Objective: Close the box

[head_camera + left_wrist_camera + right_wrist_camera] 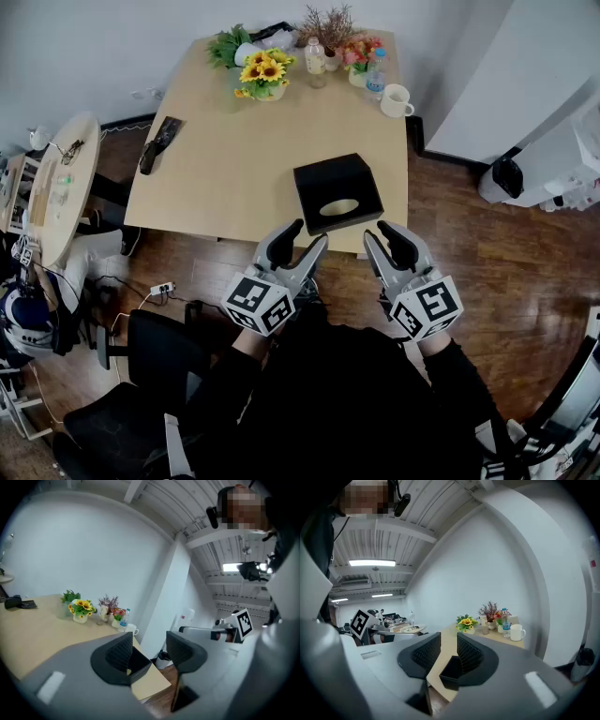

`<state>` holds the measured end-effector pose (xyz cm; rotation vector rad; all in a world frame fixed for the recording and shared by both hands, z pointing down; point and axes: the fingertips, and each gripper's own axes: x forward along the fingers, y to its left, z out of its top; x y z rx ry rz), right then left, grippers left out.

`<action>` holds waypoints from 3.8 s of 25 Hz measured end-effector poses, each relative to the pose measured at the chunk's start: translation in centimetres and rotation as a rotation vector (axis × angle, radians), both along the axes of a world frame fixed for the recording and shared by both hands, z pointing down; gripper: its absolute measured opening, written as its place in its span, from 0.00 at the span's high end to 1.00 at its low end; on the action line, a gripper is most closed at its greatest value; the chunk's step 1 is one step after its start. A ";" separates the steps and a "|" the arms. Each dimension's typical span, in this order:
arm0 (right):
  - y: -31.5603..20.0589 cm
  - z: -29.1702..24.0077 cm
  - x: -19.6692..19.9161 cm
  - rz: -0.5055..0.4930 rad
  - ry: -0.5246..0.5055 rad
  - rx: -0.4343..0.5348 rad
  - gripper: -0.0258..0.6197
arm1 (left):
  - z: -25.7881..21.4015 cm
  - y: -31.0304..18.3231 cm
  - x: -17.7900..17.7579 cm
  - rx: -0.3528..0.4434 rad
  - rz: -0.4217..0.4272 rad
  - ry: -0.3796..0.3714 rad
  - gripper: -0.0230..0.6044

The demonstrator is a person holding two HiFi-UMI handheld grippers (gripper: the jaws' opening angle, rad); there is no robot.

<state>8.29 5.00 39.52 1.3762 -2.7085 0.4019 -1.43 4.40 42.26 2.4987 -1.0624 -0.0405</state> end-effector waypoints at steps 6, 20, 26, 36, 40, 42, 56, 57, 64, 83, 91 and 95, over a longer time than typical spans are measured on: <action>-10.7 4.5 -1.5 0.035 0.042 -0.109 0.80 | 8.3 -10.2 -3.1 -0.237 0.085 -0.057 0.63; -26.3 19.6 -1.5 -0.246 -0.128 -0.838 0.74 | 16.6 -21.1 -2.7 -0.708 0.086 0.228 0.63; -25.5 21.5 -2.3 -0.262 0.004 -0.847 0.74 | 17.9 -20.8 -2.1 -0.721 0.067 0.154 0.63; -25.3 15.4 -0.9 -0.163 -0.107 -0.557 0.76 | 12.2 -19.1 -1.2 -0.315 0.105 -0.007 0.63; -20.3 12.7 -3.1 -0.345 -0.025 -0.376 0.74 | 11.7 -15.0 0.6 0.040 0.229 -0.324 0.63; -17.3 12.4 -4.5 -0.427 0.071 -0.298 0.73 | 12.0 -13.4 1.1 0.158 0.271 -0.414 0.63; -6.4 5.3 0.9 -0.152 -0.056 -0.210 0.75 | 10.0 -0.5 -1.1 0.300 0.500 -0.514 0.63; -6.8 4.6 1.2 -0.128 -0.069 -0.190 0.75 | 8.6 -1.0 -1.9 0.264 0.444 -0.453 0.63; -9.5 -0.8 -0.2 -0.093 -0.148 -0.043 0.77 | -3.1 -6.6 -2.6 0.204 0.128 -0.048 0.64; -9.6 -6.2 -1.8 -0.090 -0.137 0.127 0.88 | -6.1 -7.6 1.0 0.113 0.008 -0.045 0.64; -9.6 -5.5 -1.8 -0.091 -0.122 0.109 0.88 | -5.6 -7.6 1.3 0.103 0.025 -0.047 0.64; -9.7 -5.3 -1.9 -0.093 -0.120 0.104 0.88 | -5.2 -7.6 1.5 0.095 0.039 -0.051 0.64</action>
